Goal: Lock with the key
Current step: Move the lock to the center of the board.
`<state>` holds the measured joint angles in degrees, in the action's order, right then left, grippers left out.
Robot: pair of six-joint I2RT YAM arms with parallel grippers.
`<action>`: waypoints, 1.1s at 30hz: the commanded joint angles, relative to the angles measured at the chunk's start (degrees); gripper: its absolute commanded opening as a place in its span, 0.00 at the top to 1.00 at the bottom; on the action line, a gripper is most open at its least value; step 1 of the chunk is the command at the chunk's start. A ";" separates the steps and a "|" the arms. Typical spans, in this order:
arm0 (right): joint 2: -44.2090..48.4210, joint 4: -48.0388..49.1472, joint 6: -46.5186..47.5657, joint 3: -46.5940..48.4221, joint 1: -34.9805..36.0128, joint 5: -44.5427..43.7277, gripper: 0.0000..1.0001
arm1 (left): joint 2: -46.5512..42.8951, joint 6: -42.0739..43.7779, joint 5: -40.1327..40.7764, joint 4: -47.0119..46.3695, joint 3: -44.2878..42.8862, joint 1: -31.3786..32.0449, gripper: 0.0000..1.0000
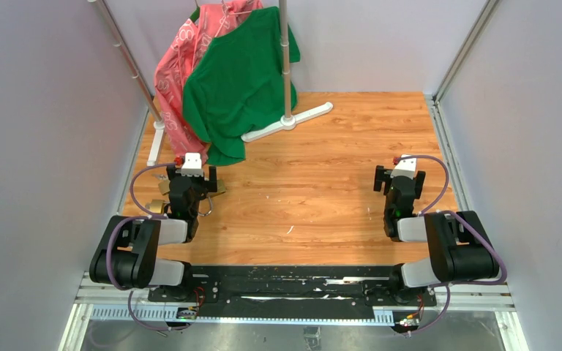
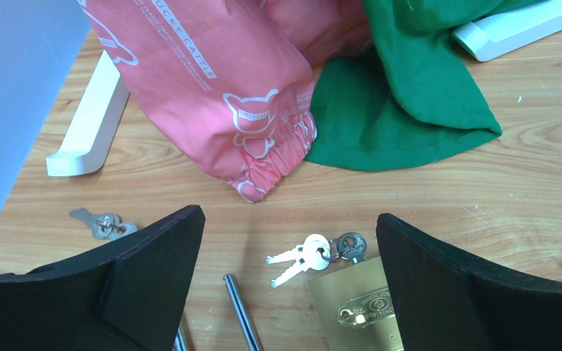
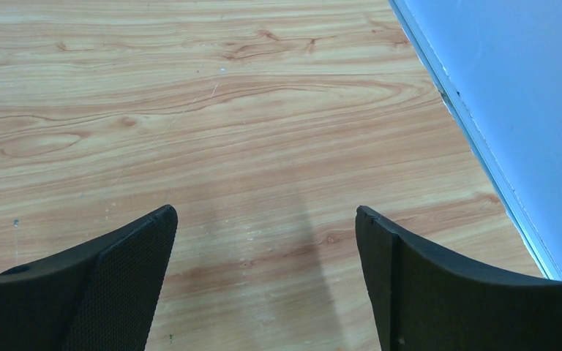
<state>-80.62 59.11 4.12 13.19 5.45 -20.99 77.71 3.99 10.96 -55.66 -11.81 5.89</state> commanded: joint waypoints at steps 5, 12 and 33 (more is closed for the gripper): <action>8.31 -9.75 -1.31 1.94 0.02 -7.63 0.04 | -0.29 -0.21 0.60 -1.56 -0.69 -0.13 0.00; 18.02 -40.78 -10.83 18.84 -0.06 -3.51 0.00 | -6.20 2.99 -2.42 32.12 -17.17 -0.70 0.01; 16.02 -69.02 -5.46 39.89 23.57 7.91 0.10 | 1.79 21.74 -13.38 102.04 -41.31 4.61 0.29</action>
<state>-62.63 -6.22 -3.44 51.29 26.46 -11.05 72.55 22.70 -6.28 42.24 -51.77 7.97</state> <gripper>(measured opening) 0.901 0.692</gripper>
